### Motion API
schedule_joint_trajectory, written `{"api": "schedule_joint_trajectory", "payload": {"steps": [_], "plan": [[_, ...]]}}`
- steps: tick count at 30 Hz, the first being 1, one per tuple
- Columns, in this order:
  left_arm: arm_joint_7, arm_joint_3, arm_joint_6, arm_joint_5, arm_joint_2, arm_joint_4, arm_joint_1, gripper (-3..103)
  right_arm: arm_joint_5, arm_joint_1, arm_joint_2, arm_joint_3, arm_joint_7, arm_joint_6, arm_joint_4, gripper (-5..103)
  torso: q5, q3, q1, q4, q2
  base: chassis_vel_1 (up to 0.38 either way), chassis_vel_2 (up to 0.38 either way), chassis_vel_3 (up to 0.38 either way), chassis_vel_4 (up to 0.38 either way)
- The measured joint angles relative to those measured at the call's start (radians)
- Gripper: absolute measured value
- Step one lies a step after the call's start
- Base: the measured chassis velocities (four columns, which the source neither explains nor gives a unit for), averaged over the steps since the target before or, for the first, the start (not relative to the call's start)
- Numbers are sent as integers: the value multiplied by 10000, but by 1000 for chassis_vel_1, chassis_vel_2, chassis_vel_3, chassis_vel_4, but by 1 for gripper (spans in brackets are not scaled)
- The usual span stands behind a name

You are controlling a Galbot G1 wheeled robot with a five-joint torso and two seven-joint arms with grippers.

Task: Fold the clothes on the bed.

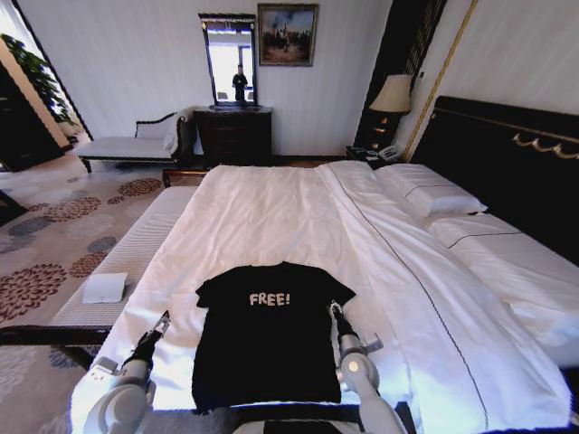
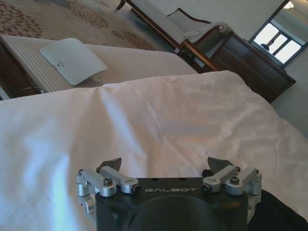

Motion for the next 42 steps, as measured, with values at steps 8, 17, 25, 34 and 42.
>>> {"api": "schedule_joint_trajectory", "payload": {"steps": [8, 17, 25, 34, 42], "plan": [[-17, -36, 13, -67, 54, 116, -86, 100, 553, -202, -50, 25, 558, -374, 894, 2, 0, 0, 0, 0, 0, 0, 0, 0, 0], [-23, -20, 27, -69, 54, 281, -175, 100, 65, -430, -283, 211, 893, -585, 951, 0, 0, 0, 0, 0, 0, 0, 0, 0, 0], [-26, 20, 31, -29, 0, 330, -195, 100, -149, -405, -405, 422, 947, -604, 795, 0, 0, 0, 1, 0, 0, 0, 0, 0, 0], [-30, -33, 38, -18, 28, 232, -135, 100, -385, -390, -444, 443, 985, -592, 556, 7, 0, 0, 0, 0, 0, 0, 0, 0, 0], [-33, -34, 56, 45, 0, 116, -66, 100, -889, -541, -422, 395, 1626, -577, 719, 39, 1, 0, 0, 0, 0, 0, 0, 0, 0]]}}
